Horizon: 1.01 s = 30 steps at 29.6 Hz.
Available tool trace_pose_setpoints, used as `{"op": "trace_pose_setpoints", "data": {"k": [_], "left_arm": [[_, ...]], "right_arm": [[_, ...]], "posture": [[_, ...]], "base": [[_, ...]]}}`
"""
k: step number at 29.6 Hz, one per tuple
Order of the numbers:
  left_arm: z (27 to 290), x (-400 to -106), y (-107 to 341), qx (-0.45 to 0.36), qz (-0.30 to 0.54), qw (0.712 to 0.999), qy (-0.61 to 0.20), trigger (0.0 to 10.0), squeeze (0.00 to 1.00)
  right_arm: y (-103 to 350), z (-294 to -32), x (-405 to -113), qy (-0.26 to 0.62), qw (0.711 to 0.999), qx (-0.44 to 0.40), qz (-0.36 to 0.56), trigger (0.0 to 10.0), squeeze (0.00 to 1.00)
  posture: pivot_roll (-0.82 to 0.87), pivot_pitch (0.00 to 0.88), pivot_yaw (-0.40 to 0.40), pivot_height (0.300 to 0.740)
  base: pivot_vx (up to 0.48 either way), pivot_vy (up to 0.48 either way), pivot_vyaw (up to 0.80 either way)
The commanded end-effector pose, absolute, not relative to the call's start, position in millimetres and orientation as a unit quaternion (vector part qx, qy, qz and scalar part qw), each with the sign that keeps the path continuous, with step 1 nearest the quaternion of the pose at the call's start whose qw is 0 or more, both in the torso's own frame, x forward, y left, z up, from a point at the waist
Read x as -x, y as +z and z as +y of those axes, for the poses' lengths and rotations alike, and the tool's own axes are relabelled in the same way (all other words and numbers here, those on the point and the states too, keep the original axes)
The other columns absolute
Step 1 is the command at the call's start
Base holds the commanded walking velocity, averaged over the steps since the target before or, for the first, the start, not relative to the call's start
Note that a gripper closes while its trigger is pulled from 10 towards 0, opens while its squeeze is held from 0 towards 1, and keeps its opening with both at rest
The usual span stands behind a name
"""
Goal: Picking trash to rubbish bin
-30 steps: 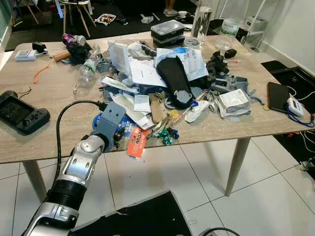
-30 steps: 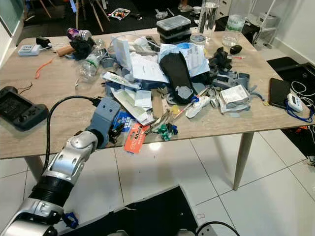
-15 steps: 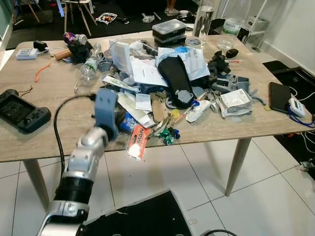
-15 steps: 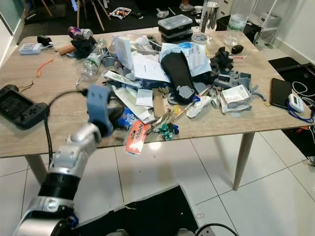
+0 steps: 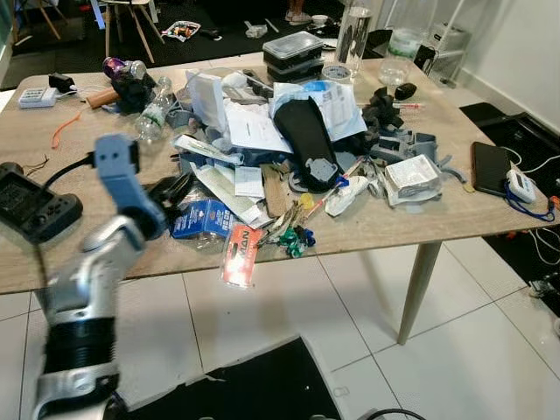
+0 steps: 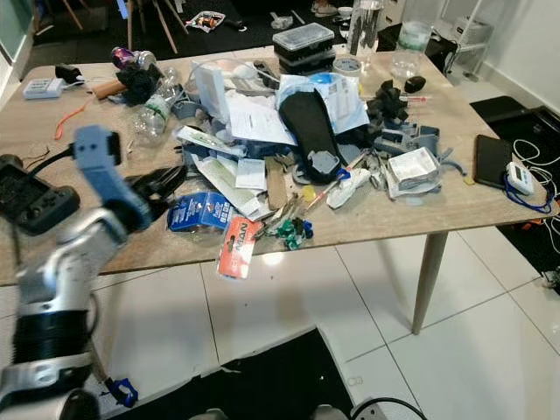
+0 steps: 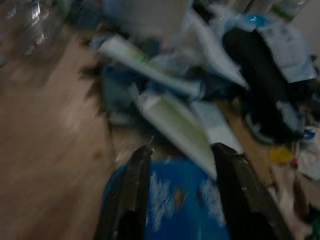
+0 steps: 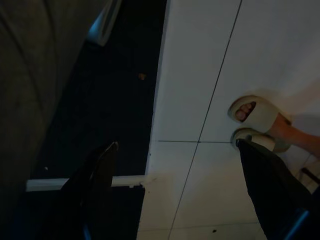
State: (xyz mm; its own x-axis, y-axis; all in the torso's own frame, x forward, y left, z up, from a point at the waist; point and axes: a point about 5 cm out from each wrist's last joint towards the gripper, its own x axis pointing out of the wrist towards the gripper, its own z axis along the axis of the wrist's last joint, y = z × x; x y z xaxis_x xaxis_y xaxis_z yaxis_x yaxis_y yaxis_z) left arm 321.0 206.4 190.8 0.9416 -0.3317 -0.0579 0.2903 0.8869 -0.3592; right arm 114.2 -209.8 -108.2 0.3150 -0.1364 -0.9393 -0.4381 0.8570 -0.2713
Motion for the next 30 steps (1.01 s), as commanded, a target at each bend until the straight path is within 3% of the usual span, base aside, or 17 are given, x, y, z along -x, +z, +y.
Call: {"op": "trace_pose_setpoints", "data": {"k": [1,6,9,12,17,18,19,20,21,30], "left_arm": [[208,-317,189,0.181,0.073,0.967,-0.166,10.0,1.00],[235,-268,174,0.278,0.174,0.926,-0.187,10.0,1.00],[240,-250,168,0.295,0.206,0.913,-0.192,10.0,1.00],[236,-236,162,0.298,0.232,0.901,-0.213,10.0,1.00],[209,-207,145,0.310,0.296,0.859,-0.278,10.0,1.00],[202,-203,146,0.306,0.294,0.854,-0.300,10.0,0.80],[202,-203,146,0.306,0.294,0.854,-0.300,10.0,0.80],[197,-200,149,0.296,0.283,0.851,-0.329,10.0,0.11],[189,-197,157,0.276,0.271,0.846,-0.366,10.0,0.00],[179,-198,135,0.279,0.295,0.850,-0.335,10.0,0.00]], "right_arm": [[-110,-211,-107,0.099,0.763,0.247,0.589,10.0,0.00],[-104,-207,-129,0.103,0.770,0.249,0.578,10.0,0.00],[-103,-209,-134,0.103,0.771,0.251,0.576,10.0,0.00],[-102,-210,-136,0.104,0.771,0.252,0.575,10.0,0.00],[-102,-212,-134,0.108,0.767,0.259,0.576,10.0,0.00],[-102,-212,-134,0.108,0.767,0.260,0.577,10.0,0.00],[-102,-212,-134,0.108,0.767,0.260,0.577,10.0,0.00],[-102,-213,-133,0.106,0.767,0.259,0.578,10.0,0.00],[-103,-214,-131,0.105,0.766,0.259,0.579,10.0,0.00],[-100,-237,-123,0.092,0.761,0.264,0.586,10.0,0.00]], "posture": [[0.04,0.156,0.017,0.740],[0.05,0.168,0.027,0.740],[0.05,0.166,0.032,0.740],[0.06,0.168,0.032,0.740],[0.07,0.168,0.027,0.740],[0.07,0.168,0.027,0.740],[0.07,0.168,0.027,0.740],[0.06,0.162,0.028,0.740],[0.06,0.162,0.028,0.740],[0.03,0.152,0.025,0.740]], "base": [[0.000,0.000,0.00],[0.000,0.000,0.00],[0.000,0.000,0.00],[0.000,0.000,0.00],[0.000,0.000,0.00],[0.000,0.000,0.00],[0.000,0.000,0.00],[0.000,0.000,0.00],[0.000,0.000,0.00],[0.000,0.000,0.00]]}}
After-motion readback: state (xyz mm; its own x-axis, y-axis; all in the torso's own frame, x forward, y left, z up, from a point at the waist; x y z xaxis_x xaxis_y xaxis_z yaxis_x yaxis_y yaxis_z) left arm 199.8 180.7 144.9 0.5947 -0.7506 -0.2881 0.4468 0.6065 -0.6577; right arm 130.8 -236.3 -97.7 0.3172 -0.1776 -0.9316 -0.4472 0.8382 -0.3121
